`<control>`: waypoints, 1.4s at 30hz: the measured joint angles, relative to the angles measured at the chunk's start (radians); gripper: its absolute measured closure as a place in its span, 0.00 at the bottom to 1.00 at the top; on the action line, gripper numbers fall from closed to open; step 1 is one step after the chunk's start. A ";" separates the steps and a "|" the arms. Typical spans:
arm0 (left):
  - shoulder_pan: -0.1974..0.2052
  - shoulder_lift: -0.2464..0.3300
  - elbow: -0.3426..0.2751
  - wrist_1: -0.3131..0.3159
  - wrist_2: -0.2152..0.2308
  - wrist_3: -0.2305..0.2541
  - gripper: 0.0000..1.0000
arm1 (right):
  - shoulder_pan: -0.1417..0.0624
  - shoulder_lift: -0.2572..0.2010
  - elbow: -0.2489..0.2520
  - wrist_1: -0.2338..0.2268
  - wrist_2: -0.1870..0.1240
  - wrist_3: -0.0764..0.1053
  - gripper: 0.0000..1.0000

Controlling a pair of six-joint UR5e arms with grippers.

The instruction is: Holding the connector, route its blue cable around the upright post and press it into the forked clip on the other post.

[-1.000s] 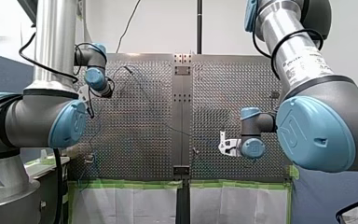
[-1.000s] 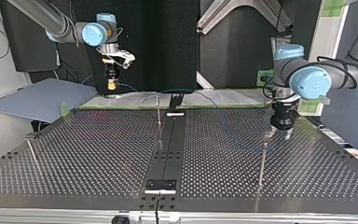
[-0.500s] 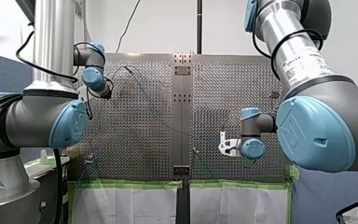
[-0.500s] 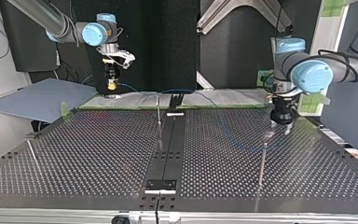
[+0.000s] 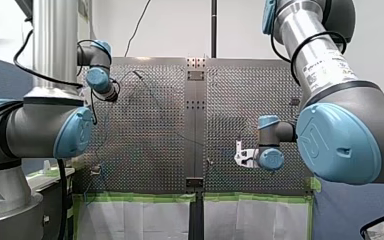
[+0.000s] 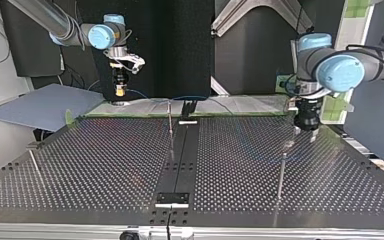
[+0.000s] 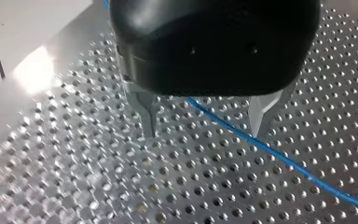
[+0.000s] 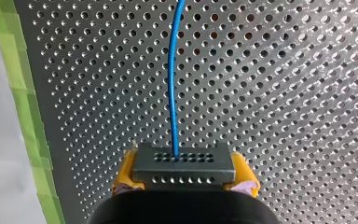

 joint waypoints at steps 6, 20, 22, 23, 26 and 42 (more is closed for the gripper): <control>0.002 0.049 -0.001 -0.046 -0.002 0.041 0.02 | 0.000 0.000 0.000 -0.001 0.000 0.000 1.00; 0.005 0.169 0.082 -0.166 -0.004 0.152 0.02 | 0.000 0.000 0.000 -0.001 -0.009 0.003 1.00; 0.005 0.187 0.100 -0.184 -0.005 0.169 0.02 | 0.000 0.000 0.000 -0.001 -0.010 0.003 1.00; 0.005 0.195 0.107 -0.192 -0.007 0.177 0.02 | 0.000 0.000 0.000 -0.001 -0.010 0.003 1.00; 0.006 0.219 0.131 -0.215 -0.013 0.201 0.02 | 0.000 0.000 0.000 -0.003 -0.015 0.004 1.00; -0.023 0.240 0.267 -0.353 0.017 0.281 0.02 | 0.003 0.000 -0.001 -0.001 -0.027 0.006 1.00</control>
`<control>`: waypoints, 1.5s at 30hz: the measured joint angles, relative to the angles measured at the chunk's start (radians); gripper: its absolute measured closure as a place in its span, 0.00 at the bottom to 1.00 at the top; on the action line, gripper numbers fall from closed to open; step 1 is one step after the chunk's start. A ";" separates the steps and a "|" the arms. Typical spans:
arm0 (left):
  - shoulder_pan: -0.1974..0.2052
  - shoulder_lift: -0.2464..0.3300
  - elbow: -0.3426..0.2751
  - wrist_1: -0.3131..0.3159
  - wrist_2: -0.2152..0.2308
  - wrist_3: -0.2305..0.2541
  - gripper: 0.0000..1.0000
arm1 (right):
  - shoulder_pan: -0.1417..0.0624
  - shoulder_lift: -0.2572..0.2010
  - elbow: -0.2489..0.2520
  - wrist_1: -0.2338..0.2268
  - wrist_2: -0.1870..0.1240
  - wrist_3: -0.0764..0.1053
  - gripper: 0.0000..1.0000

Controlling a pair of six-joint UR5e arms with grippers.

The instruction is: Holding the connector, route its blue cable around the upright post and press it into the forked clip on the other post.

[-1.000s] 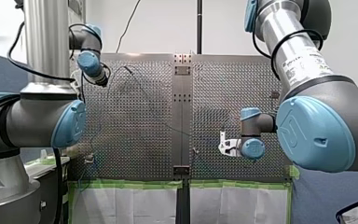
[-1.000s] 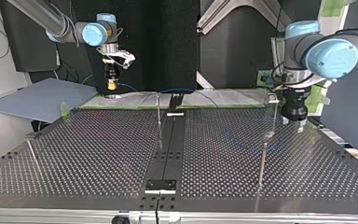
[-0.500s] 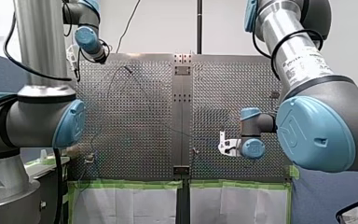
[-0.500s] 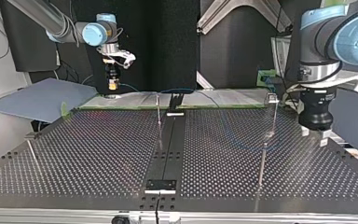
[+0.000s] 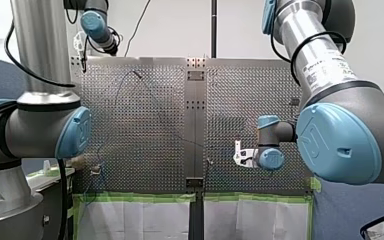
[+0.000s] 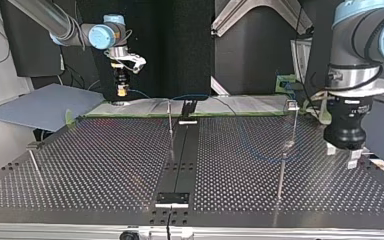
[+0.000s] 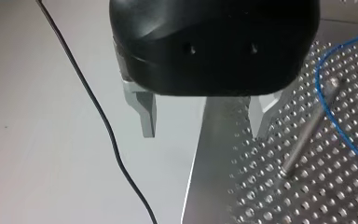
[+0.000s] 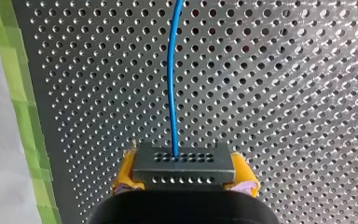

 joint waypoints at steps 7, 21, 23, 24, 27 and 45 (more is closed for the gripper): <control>-0.015 -0.015 0.019 -0.063 -0.005 0.010 0.02 | 0.000 0.000 0.000 -0.001 0.000 0.000 1.00; -0.031 -0.016 0.019 -0.190 -0.023 0.010 0.02 | 0.003 0.000 0.000 0.001 0.000 0.000 1.00; -0.033 -0.016 0.020 -0.206 -0.024 0.010 0.02 | 0.003 0.000 0.000 0.001 0.000 0.000 1.00; -0.034 -0.016 0.020 -0.217 -0.024 0.010 0.02 | 0.003 0.000 0.000 0.002 0.000 0.000 1.00; -0.035 -0.016 0.020 -0.242 -0.025 0.010 0.02 | 0.003 0.000 0.000 0.002 -0.001 0.000 1.00; -0.038 -0.016 0.019 -0.318 -0.026 0.009 0.02 | 0.003 0.000 0.000 0.003 -0.001 0.000 1.00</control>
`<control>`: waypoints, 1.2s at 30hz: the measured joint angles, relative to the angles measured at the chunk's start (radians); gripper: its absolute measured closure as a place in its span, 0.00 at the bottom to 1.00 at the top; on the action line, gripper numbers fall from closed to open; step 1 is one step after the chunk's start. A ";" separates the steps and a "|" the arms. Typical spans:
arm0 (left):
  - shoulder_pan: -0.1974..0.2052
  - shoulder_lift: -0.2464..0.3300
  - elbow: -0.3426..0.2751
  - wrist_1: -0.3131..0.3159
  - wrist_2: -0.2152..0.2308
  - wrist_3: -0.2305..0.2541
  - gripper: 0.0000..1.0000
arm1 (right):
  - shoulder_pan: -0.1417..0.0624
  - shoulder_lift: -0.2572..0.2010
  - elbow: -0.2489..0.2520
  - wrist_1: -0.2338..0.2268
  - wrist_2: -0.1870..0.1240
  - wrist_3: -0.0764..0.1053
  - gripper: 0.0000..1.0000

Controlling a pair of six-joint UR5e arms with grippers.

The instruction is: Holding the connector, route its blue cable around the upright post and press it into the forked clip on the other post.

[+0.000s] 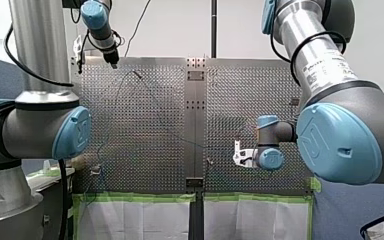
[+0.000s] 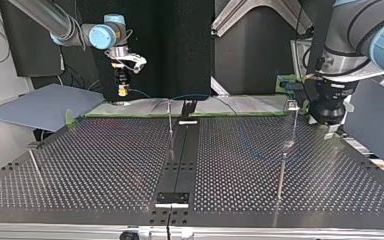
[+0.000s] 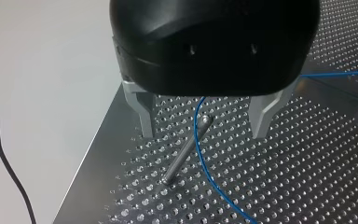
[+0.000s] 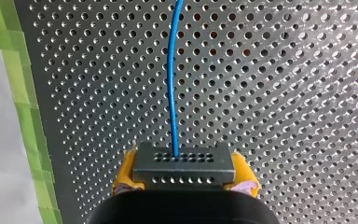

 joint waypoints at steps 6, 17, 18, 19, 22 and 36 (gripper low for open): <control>-0.001 0.000 0.000 0.001 0.000 0.000 0.02 | 0.000 0.000 0.000 0.001 0.000 0.000 1.00; -0.003 0.000 0.000 0.003 0.000 -0.001 0.02 | 0.000 0.000 0.000 0.002 0.000 0.000 1.00; -0.002 0.000 0.000 0.005 0.000 -0.001 0.02 | 0.000 0.000 0.000 0.002 0.000 0.000 1.00; -0.001 -0.001 0.000 0.009 0.000 -0.001 0.02 | 0.000 0.000 0.000 0.001 0.000 0.000 1.00; 0.003 -0.004 0.000 0.026 0.000 -0.002 0.02 | 0.000 0.000 0.000 0.002 0.000 0.000 1.00; 0.009 -0.053 -0.066 0.136 0.026 -0.036 0.02 | 0.004 0.000 0.000 0.006 0.000 0.000 1.00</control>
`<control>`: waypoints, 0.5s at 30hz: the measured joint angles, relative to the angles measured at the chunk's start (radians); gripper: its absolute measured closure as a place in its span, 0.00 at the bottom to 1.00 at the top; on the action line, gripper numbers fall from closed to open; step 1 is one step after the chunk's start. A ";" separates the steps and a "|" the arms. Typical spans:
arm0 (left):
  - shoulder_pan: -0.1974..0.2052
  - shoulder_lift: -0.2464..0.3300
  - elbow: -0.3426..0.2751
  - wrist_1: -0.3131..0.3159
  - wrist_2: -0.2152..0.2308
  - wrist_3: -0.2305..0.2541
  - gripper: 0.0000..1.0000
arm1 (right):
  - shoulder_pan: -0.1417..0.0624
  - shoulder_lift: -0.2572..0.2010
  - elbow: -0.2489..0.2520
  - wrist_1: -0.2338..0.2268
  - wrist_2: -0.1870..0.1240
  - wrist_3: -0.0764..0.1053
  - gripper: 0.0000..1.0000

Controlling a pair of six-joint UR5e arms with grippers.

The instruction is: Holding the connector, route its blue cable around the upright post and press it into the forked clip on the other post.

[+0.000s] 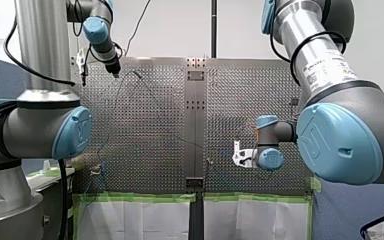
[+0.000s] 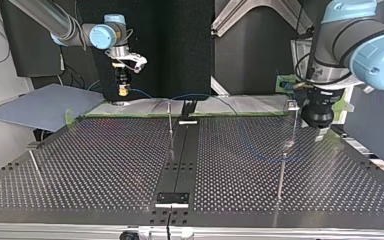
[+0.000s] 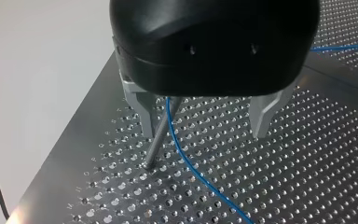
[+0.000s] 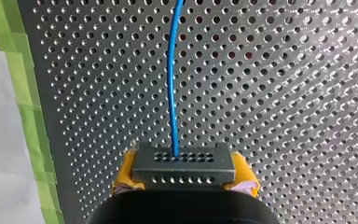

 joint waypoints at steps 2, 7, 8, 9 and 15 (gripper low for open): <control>0.000 -0.001 -0.002 0.014 0.002 -0.008 0.02 | 0.001 0.000 0.000 0.000 0.000 0.000 1.00; 0.000 -0.011 -0.003 0.054 0.020 -0.038 0.02 | 0.003 0.000 0.000 -0.001 0.000 0.000 1.00; -0.001 -0.015 -0.003 0.062 0.026 -0.045 0.02 | 0.003 0.000 0.000 -0.001 0.000 0.000 1.00; -0.003 -0.022 -0.003 0.071 0.034 -0.053 0.02 | 0.003 0.000 0.000 -0.002 0.000 0.000 1.00; -0.013 -0.061 -0.003 0.116 0.063 -0.067 0.02 | 0.003 0.000 0.000 -0.004 -0.006 0.000 1.00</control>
